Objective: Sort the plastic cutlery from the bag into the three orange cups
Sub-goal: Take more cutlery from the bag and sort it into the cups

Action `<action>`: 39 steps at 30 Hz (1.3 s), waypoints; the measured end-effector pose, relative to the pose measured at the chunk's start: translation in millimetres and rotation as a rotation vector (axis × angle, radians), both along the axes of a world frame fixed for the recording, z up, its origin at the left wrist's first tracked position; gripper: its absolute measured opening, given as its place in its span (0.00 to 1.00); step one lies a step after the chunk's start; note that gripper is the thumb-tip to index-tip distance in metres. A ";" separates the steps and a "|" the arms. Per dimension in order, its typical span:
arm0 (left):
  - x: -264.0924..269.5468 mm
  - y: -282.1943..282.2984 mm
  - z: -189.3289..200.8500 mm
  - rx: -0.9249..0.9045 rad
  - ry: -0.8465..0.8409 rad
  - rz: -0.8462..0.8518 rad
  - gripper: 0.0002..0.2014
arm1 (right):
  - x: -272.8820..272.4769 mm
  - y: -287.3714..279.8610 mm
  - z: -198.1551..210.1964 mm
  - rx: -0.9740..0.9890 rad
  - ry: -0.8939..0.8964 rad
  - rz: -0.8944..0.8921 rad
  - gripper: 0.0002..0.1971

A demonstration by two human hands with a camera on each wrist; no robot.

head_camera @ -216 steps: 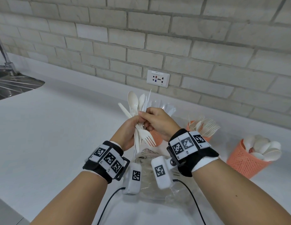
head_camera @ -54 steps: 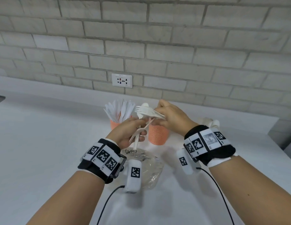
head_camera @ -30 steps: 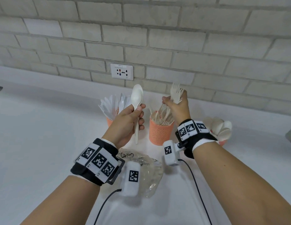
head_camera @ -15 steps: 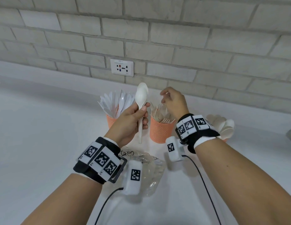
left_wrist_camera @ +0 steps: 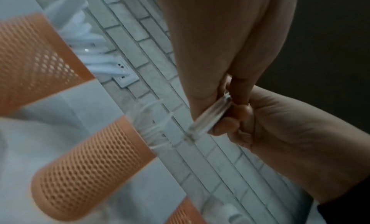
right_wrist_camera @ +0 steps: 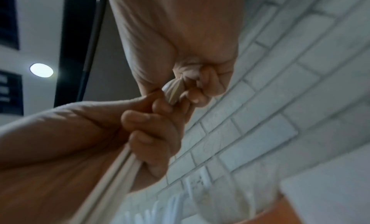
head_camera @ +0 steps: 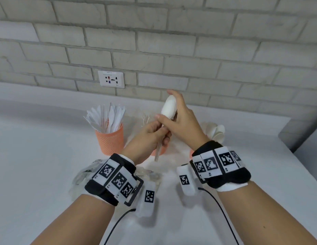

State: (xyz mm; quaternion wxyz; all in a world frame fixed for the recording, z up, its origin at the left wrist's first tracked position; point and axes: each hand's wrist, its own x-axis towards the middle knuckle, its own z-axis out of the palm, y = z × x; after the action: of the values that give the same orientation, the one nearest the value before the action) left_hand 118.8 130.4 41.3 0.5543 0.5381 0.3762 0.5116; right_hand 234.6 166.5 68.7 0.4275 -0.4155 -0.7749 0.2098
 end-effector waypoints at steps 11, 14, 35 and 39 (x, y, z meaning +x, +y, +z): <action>90.9 32.1 -33.5 -0.069 0.365 0.161 0.47 | 108.8 13.2 20.1 0.212 0.288 -0.262 0.17; 114.9 46.0 -44.9 -0.040 0.497 0.186 0.57 | 115.1 20.4 -6.3 0.112 0.181 -0.247 0.14; 59.0 8.1 -0.7 0.204 0.763 0.358 0.11 | 73.5 10.3 -20.2 0.128 -0.095 -0.174 0.13; -18.5 -45.0 15.1 0.183 0.958 0.446 0.08 | 24.5 -21.3 -25.4 -0.032 -0.122 0.186 0.07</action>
State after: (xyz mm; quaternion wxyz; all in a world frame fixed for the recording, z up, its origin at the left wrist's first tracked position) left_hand 100.3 85.4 56.4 0.1495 0.6645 0.6460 0.3447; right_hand 259.1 145.2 43.3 0.3516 -0.3605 -0.8313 0.2351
